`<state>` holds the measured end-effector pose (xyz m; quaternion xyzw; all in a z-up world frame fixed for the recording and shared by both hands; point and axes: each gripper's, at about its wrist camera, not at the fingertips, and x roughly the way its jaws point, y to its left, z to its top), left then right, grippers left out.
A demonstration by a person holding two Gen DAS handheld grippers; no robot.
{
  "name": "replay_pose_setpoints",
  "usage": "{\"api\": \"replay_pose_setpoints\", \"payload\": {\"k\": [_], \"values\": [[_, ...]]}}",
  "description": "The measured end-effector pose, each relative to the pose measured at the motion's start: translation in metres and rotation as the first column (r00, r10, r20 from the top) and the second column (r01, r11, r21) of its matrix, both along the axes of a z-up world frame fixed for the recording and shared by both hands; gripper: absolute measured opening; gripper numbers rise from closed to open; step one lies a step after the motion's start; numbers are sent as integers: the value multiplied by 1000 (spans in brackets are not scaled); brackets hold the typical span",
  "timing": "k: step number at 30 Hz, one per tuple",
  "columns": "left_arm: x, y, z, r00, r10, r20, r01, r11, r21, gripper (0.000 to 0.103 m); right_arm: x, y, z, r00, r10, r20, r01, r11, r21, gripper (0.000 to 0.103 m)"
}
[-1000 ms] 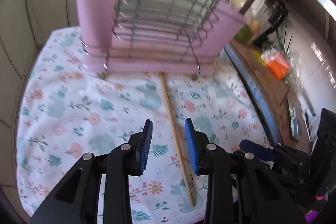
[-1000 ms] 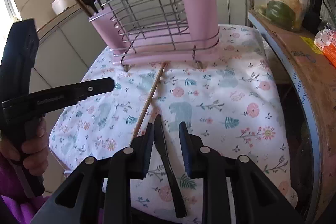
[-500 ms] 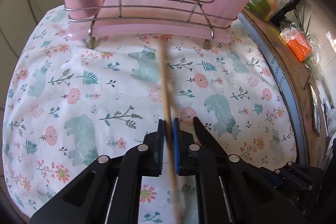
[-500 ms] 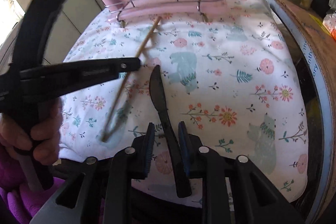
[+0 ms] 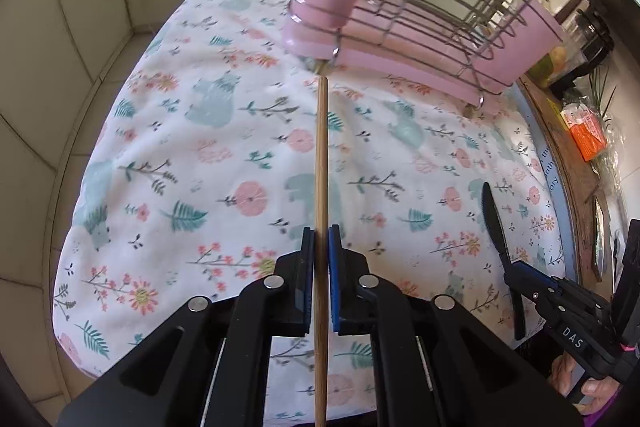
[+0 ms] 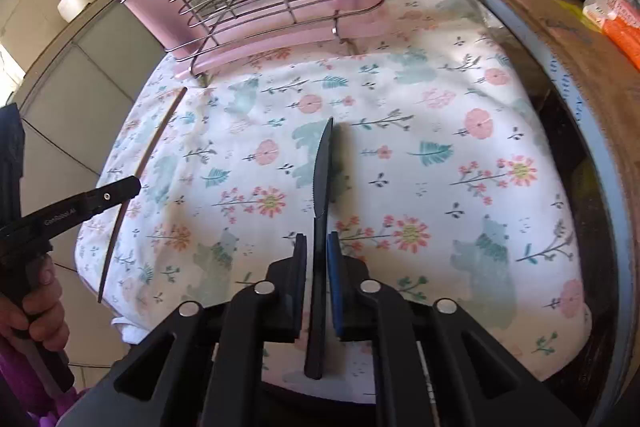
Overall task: Organize utensils
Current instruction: 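Grasp the light wooden chopstick with the left tool while the right tool grasps the black spoon, then lift the held chopstick and black spoon up over the pink cup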
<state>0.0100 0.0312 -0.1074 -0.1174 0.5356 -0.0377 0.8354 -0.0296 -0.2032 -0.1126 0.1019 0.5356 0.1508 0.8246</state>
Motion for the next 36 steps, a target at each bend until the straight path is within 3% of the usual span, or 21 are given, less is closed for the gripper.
{"api": "replay_pose_setpoints", "payload": {"k": [2,6,11,17,26,34,36], "values": [[4,3,-6,999,-4,-39,3,1000,-16,7,0,0,0,1000,11,-15,-11,1000,11,20],[7,8,-6,997,-27,-77,24,999,-40,7,2,-9,8,1000,-2,-2,2,1000,31,20],[22,6,13,997,-63,-36,63,998,-8,14,17,-16,21,1000,-1,-8,2,998,70,20],[64,-4,9,991,-95,-90,98,995,33,14,46,-5,29,998,40,-56,-37,997,68,20],[105,-15,-19,976,-122,-178,144,983,112,14,82,3,11,983,73,-166,-68,997,34,20],[110,-21,-22,977,-143,-159,164,978,130,14,94,18,-3,972,100,-210,-110,993,-35,20],[107,-20,-24,977,-152,-146,172,977,130,7,95,20,-5,972,92,-218,-108,992,-62,20]]}}
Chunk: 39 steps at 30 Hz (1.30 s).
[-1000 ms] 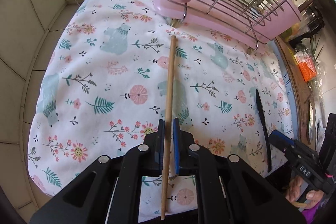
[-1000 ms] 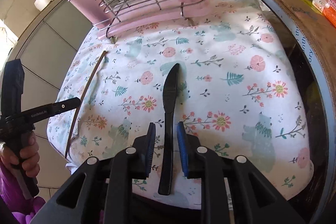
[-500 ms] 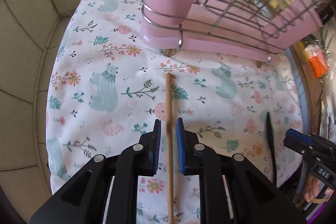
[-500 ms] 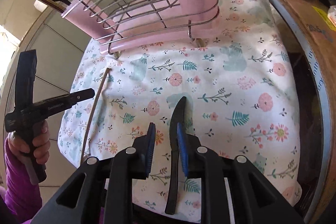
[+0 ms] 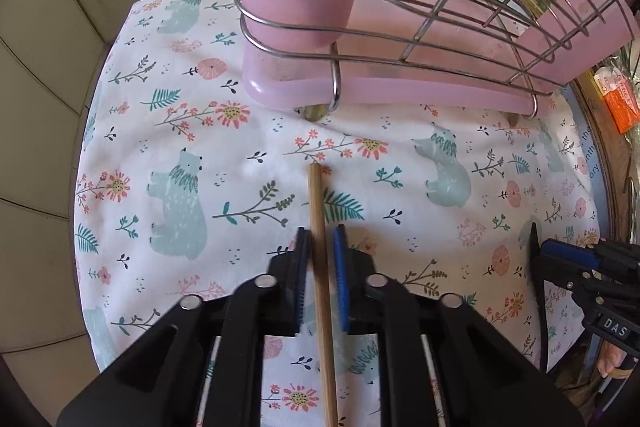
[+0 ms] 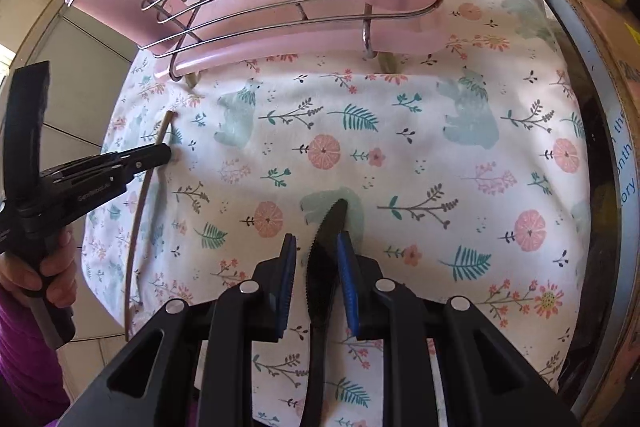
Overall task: Organize utensils
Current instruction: 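Lift the held chopstick and black spoon up over the pink cup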
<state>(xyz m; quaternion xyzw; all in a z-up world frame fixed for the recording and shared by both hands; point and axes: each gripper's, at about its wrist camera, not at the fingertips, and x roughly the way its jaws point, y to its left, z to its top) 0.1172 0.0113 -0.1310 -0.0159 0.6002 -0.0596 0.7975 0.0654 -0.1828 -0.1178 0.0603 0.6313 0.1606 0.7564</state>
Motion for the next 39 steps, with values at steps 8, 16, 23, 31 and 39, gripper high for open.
{"api": "replay_pose_setpoints", "payload": {"k": [8,16,23,31,39], "values": [[-24,4,19,997,-16,74,18,1000,-26,6,-6,6,-7,999,10,35,-8,999,-45,20],[-50,21,72,977,15,213,3,997,-83,6,-22,-6,20,984,-37,177,34,999,24,2],[-71,36,124,915,75,396,-10,986,-164,6,-39,-23,77,919,-90,383,41,990,135,2],[-78,38,195,784,158,600,-15,971,-237,6,-43,-36,170,701,-178,691,51,978,200,2],[-62,38,255,598,234,766,-33,963,-269,6,-18,-39,231,434,-234,870,62,971,231,2]]}}
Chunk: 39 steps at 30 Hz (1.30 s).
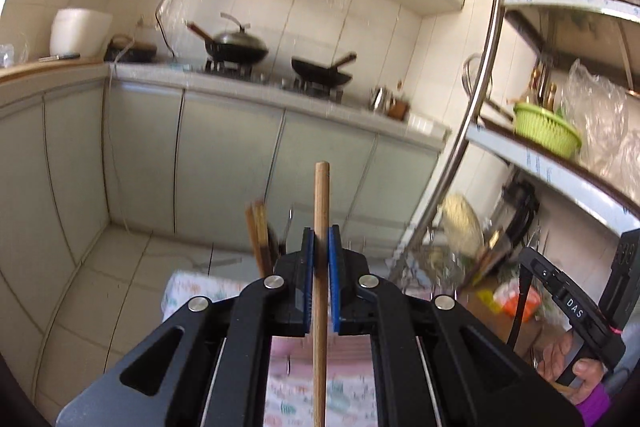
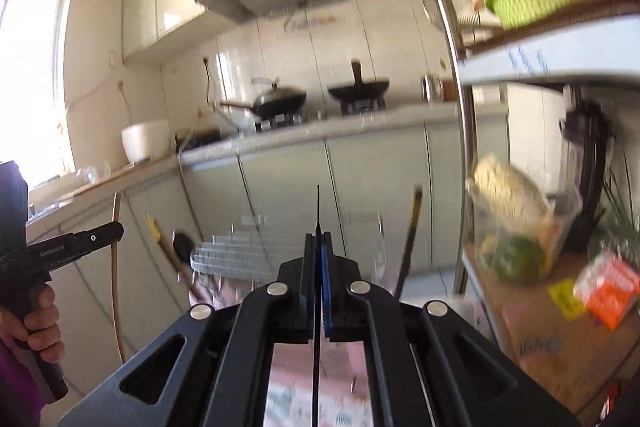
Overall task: Organize utensils
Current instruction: 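Lift the held chopstick and black spoon up over the pink cup, then lower the chopstick and spoon into the pink cup and open both tools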
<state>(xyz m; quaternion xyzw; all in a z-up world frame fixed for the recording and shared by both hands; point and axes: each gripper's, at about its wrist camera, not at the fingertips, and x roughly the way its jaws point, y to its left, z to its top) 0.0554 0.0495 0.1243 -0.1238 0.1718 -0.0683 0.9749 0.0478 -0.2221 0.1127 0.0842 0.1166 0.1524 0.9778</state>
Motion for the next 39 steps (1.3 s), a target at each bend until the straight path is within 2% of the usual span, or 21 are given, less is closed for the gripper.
{"api": "replay_pose_setpoints", "payload": {"k": [5,11,15,21,24,31,39], "values": [[16,-2,24,989,63,132,-64,998,9,6,23,-1,18,985,-74,155,70,997,29,2],[41,-4,30,965,116,237,-126,992,28,6,48,8,10,958,-105,266,109,994,0,2],[54,-5,21,947,131,292,-141,990,14,6,59,14,-1,945,-125,303,139,990,-24,2],[67,-14,8,919,148,366,-183,981,62,6,72,17,-15,948,-131,291,145,989,-27,2],[72,-15,-2,919,140,368,-179,981,74,6,78,17,-24,954,-130,272,144,989,-34,2],[66,-10,-32,953,111,283,-133,989,59,6,78,10,-47,974,-126,190,131,991,-17,2],[55,-8,-68,982,85,167,-98,993,68,6,71,0,-76,991,-131,27,131,991,-5,2]]}}
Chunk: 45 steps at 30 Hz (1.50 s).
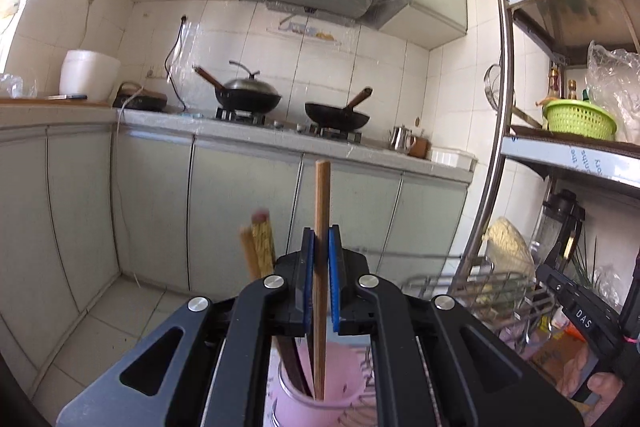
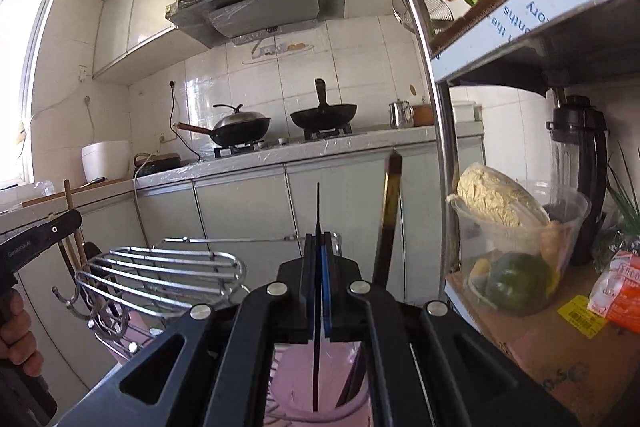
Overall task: Organize utensils
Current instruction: 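Lower the chopstick and spoon into the pink cup and open both tools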
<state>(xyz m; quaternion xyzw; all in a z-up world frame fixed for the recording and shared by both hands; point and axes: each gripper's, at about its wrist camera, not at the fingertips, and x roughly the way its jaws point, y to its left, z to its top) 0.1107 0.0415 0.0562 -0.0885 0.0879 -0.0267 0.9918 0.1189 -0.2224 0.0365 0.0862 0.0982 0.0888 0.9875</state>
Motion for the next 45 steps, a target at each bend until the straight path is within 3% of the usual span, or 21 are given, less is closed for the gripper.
{"api": "replay_pose_setpoints", "payload": {"k": [15,18,19,21,23,34,45], "values": [[-13,-2,-16,998,-8,-61,8,1000,-1,6,-6,-2,-24,990,35,-139,-35,999,-2,4],[-15,-1,-13,997,-9,-77,9,1000,-1,7,-10,-1,-23,987,40,-157,-42,999,-6,22],[-15,0,-12,996,-10,-83,10,1000,-5,7,-12,-2,-22,987,46,-157,-47,999,-1,24],[-17,1,-10,996,-17,-92,16,1000,-15,13,-17,-1,-19,987,48,-155,-50,999,-11,25],[-21,2,-7,996,-14,-87,13,1000,-19,26,-23,0,-14,988,44,-147,-48,999,-25,25],[-48,9,16,999,-2,-39,2,1000,-9,40,-48,-5,15,991,46,-122,-46,999,-3,26],[-67,4,17,995,-24,-92,23,1000,-14,46,-70,5,24,983,87,-162,-89,996,-3,27]]}}
